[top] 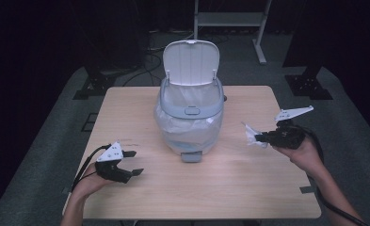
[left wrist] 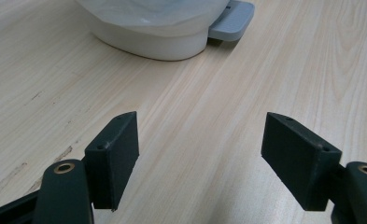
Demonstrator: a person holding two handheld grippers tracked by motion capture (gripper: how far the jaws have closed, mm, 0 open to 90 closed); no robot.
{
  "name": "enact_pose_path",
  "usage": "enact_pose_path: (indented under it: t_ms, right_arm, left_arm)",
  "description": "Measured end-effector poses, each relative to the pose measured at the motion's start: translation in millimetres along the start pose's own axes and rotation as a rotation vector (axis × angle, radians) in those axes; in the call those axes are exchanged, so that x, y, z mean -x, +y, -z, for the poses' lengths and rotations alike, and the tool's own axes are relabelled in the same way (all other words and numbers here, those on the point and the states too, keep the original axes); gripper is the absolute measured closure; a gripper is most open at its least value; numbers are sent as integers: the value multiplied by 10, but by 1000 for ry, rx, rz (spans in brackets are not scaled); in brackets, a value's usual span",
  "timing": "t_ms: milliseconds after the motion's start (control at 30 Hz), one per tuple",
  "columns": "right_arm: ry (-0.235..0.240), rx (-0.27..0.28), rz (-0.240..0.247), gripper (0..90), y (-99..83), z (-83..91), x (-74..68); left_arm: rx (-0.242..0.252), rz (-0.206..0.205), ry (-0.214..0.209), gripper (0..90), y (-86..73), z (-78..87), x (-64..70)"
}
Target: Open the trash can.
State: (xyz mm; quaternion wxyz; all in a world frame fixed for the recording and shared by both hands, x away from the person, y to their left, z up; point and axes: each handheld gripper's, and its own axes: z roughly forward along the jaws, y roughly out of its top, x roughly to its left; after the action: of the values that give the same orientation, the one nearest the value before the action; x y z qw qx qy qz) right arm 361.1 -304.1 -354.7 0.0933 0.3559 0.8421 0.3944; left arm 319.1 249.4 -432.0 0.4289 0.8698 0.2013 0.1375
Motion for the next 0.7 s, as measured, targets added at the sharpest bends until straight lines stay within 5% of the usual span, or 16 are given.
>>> enact_pose_path:
  t_ms: [700]
  right_arm:
    - [30, 72, 84, 849, 650, 432, -217]
  left_arm:
    - [-3, 4, 3, 253, -32, -22, 25]
